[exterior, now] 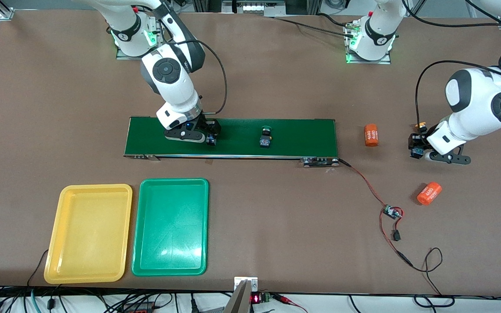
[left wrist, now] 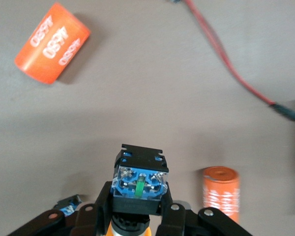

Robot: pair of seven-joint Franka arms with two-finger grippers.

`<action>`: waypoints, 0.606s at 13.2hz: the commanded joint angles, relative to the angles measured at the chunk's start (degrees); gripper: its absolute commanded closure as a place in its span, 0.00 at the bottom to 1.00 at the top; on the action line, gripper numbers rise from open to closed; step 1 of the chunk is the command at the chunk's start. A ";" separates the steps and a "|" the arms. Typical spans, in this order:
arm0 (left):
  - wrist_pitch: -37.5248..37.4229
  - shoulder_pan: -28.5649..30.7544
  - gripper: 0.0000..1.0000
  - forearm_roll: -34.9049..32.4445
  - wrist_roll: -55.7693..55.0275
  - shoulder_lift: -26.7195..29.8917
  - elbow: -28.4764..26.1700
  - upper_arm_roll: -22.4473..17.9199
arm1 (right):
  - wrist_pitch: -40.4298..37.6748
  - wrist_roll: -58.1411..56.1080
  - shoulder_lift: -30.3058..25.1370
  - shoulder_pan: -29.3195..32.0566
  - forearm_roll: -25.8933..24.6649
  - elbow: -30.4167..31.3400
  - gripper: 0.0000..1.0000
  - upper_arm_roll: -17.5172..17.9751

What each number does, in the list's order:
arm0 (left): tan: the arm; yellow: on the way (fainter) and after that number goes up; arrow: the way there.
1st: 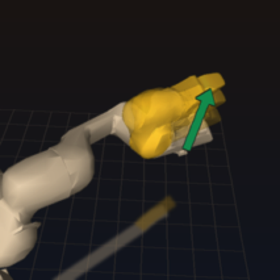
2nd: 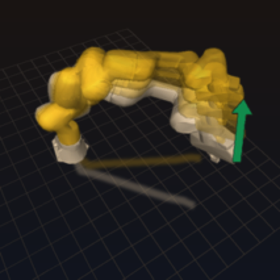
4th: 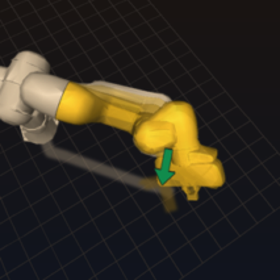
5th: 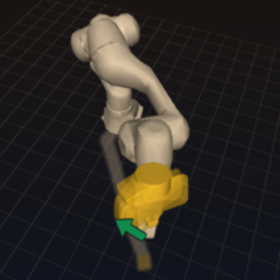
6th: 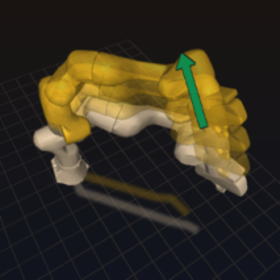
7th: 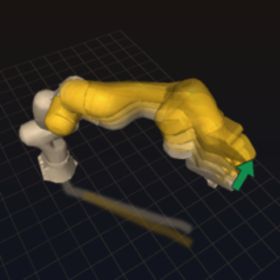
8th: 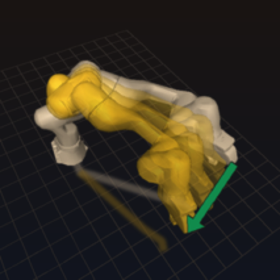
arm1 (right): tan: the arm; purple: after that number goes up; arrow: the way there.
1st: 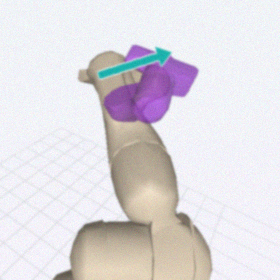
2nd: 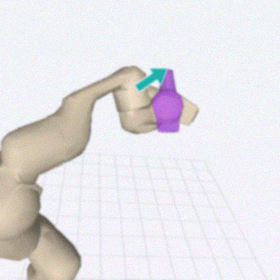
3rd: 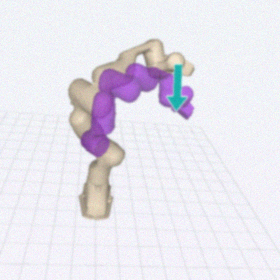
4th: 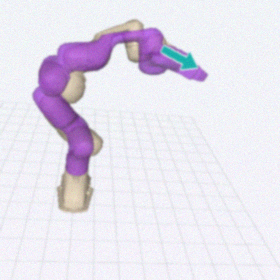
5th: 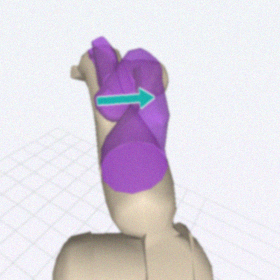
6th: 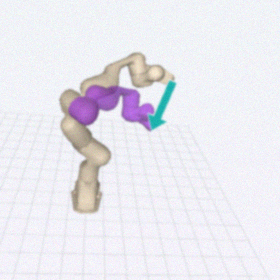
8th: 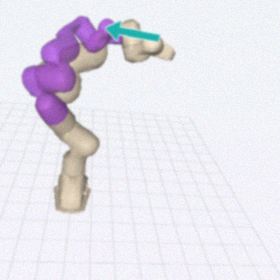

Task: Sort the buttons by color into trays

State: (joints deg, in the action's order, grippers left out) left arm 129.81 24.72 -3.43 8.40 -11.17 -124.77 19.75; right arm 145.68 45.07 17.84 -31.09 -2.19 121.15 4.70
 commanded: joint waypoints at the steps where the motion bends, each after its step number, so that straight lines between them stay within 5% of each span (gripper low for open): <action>1: -3.07 -6.85 1.00 -0.70 -7.85 0.27 1.37 0.20 | 0.40 1.07 2.81 -0.72 -1.33 -2.66 0.00 -0.13; 4: -3.07 -14.68 1.00 -0.18 -18.12 0.18 1.55 0.38 | 0.66 0.98 5.36 -1.95 -2.03 -3.64 0.01 -0.22; 5: -2.98 -17.22 1.00 0.00 -21.38 -0.34 1.81 0.46 | 1.01 0.98 6.23 -2.22 -4.03 -3.64 0.13 -0.13; 8: -2.80 -24.08 1.00 0.17 -30.09 -3.41 4.70 0.73 | 1.80 0.98 7.39 -2.22 -5.28 -3.64 0.69 -0.13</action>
State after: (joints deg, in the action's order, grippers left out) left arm 127.93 3.82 -3.37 -18.02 -12.08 -123.22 20.92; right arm 146.93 45.08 24.43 -33.03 -6.04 118.44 4.72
